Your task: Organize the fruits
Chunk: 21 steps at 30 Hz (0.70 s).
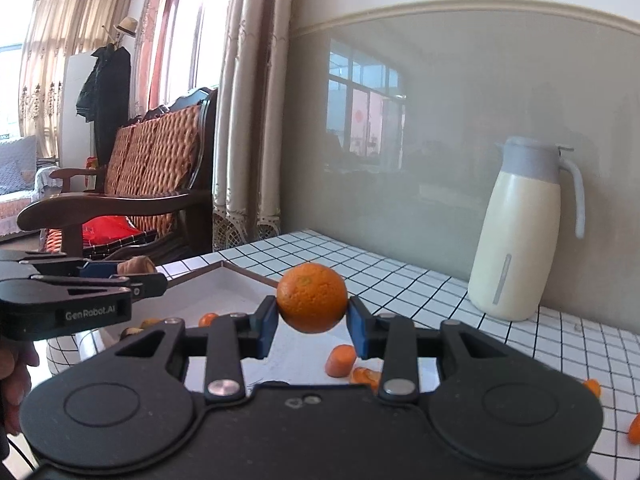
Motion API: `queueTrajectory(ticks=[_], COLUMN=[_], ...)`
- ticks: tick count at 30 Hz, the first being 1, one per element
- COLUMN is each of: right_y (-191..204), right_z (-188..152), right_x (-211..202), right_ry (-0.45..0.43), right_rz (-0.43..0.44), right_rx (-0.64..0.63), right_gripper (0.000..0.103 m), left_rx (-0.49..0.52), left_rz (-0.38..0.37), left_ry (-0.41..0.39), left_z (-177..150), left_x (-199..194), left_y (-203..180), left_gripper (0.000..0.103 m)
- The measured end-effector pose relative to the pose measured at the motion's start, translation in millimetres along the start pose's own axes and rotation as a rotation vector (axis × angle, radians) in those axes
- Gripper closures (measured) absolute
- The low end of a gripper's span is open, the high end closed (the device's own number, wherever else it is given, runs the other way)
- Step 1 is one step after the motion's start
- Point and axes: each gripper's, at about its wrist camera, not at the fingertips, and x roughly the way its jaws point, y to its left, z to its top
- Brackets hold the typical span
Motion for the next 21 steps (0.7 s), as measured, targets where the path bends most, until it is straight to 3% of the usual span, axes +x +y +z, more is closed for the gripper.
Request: queueTrajectory(ticks=[21], right_y=[-18.5], right_z=[-17.1], right_x=[38.8], right_ry=[0.168], right_rz=[-0.032], right_rx=[0.025], right_gripper=[0.074], left_rx=[0.013], left_rz=[0.015], left_ry=[0.084], left_z=[-8.4], left_x=[39.3], left_y=[4.0], left_gripper=[0.067])
